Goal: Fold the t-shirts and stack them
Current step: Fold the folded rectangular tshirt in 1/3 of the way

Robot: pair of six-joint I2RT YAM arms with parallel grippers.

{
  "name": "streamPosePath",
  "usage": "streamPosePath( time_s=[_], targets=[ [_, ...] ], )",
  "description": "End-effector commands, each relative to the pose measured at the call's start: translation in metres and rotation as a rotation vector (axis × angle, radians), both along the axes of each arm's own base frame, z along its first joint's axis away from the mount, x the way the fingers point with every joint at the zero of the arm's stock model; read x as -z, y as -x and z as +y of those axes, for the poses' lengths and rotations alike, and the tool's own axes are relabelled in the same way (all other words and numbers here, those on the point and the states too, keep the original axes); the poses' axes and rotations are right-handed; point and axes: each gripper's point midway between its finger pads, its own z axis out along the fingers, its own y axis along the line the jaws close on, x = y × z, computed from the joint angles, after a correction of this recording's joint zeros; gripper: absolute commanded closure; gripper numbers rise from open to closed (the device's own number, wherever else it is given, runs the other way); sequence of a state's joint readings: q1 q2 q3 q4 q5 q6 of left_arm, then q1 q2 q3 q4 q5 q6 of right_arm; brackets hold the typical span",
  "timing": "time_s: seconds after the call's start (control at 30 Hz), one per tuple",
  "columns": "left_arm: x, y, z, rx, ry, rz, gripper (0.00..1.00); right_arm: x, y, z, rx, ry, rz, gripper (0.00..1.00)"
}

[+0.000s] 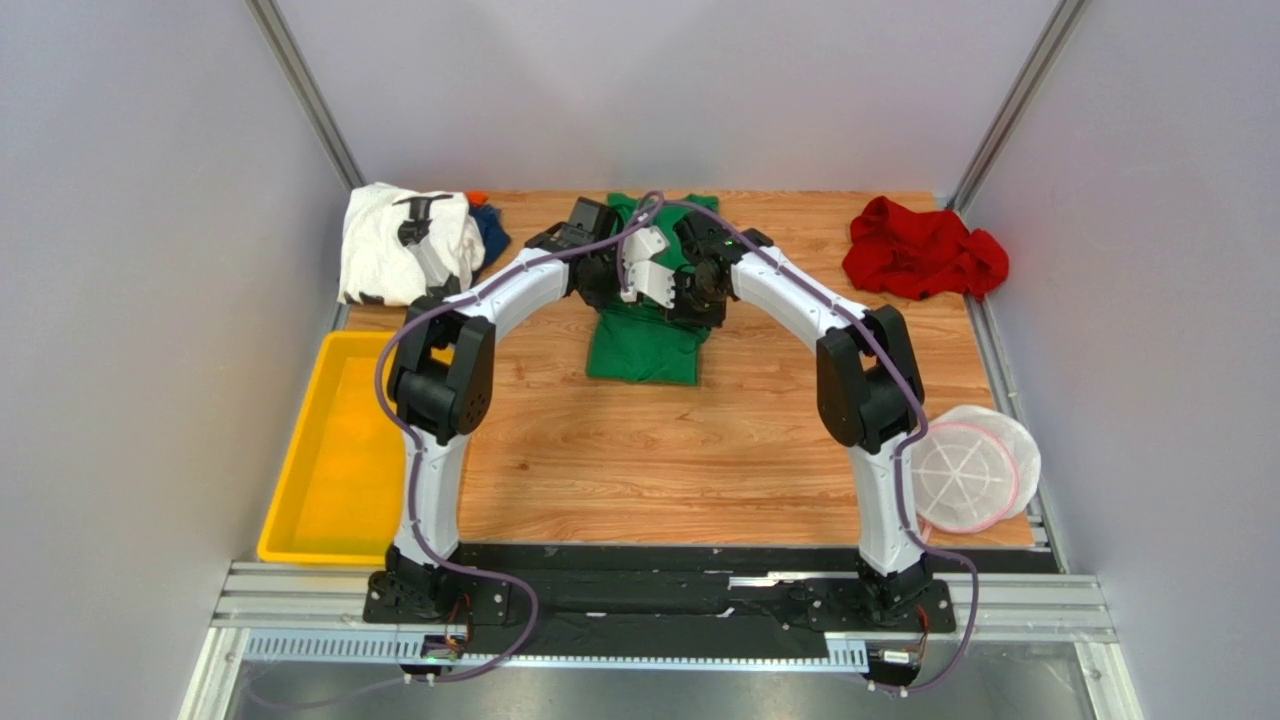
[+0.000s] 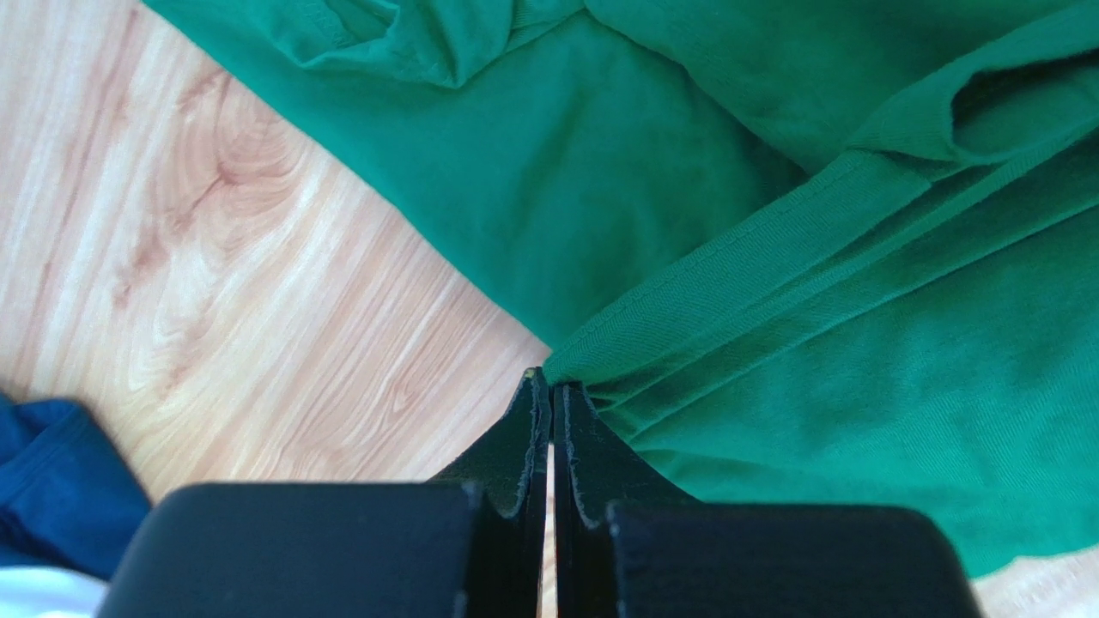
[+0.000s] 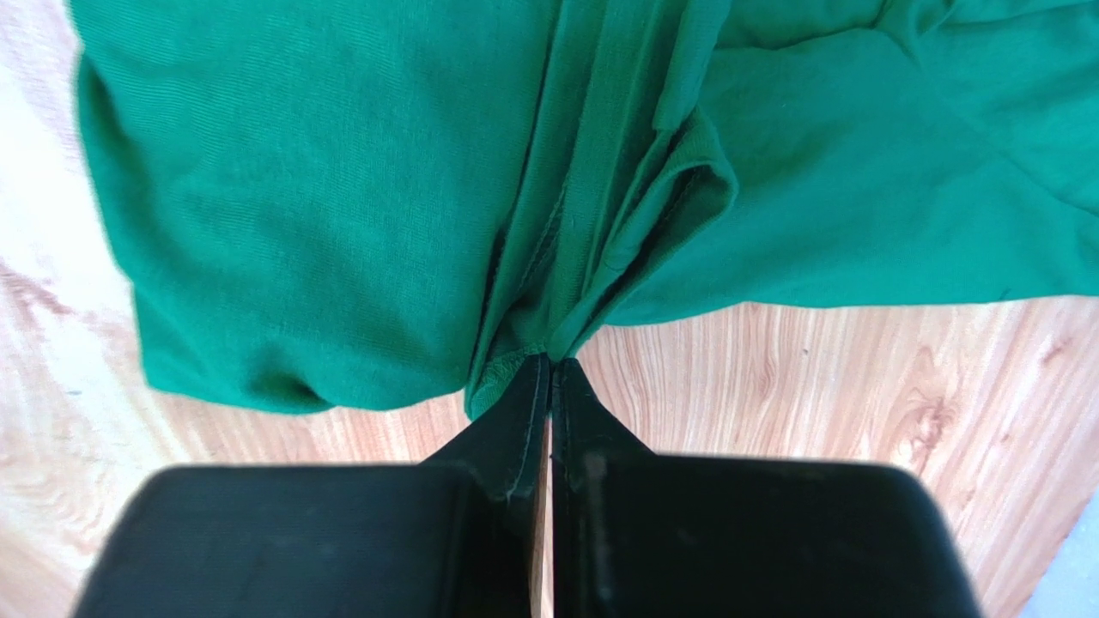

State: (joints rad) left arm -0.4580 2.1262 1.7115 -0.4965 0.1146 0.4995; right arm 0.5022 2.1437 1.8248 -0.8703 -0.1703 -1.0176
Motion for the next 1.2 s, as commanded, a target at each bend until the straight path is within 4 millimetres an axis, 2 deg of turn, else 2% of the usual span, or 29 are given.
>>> streamPosePath(
  time_s=[0.0,0.13,0.23,0.53,0.93,1.1,1.17],
  targets=[
    [0.004,0.053,-0.057,0.261,0.025,0.114,1.0,-0.038,-0.096,-0.014,0.265,-0.109,-0.298,1.0],
    [0.007,0.046,-0.06,0.254,0.023,0.111,1.0,-0.038,-0.107,-0.013,0.274,-0.11,-0.332,1.0],
    [0.004,0.043,-0.063,0.252,0.029,0.107,1.0,-0.045,-0.112,-0.01,0.271,-0.122,-0.352,1.0],
    [0.003,0.049,-0.06,0.244,0.033,0.111,1.0,-0.065,-0.128,-0.005,0.265,-0.143,-0.413,1.0],
    [0.007,0.048,-0.051,0.215,0.003,0.099,1.0,-0.067,-0.154,-0.006,0.306,-0.139,-0.512,1.0],
    [0.007,0.043,-0.046,0.196,-0.018,0.067,1.0,-0.061,-0.154,-0.011,0.313,-0.113,-0.52,0.9],
    [0.006,0.042,-0.046,0.194,-0.019,0.058,0.94,-0.058,-0.152,-0.014,0.317,-0.106,-0.515,0.84]
  ],
)
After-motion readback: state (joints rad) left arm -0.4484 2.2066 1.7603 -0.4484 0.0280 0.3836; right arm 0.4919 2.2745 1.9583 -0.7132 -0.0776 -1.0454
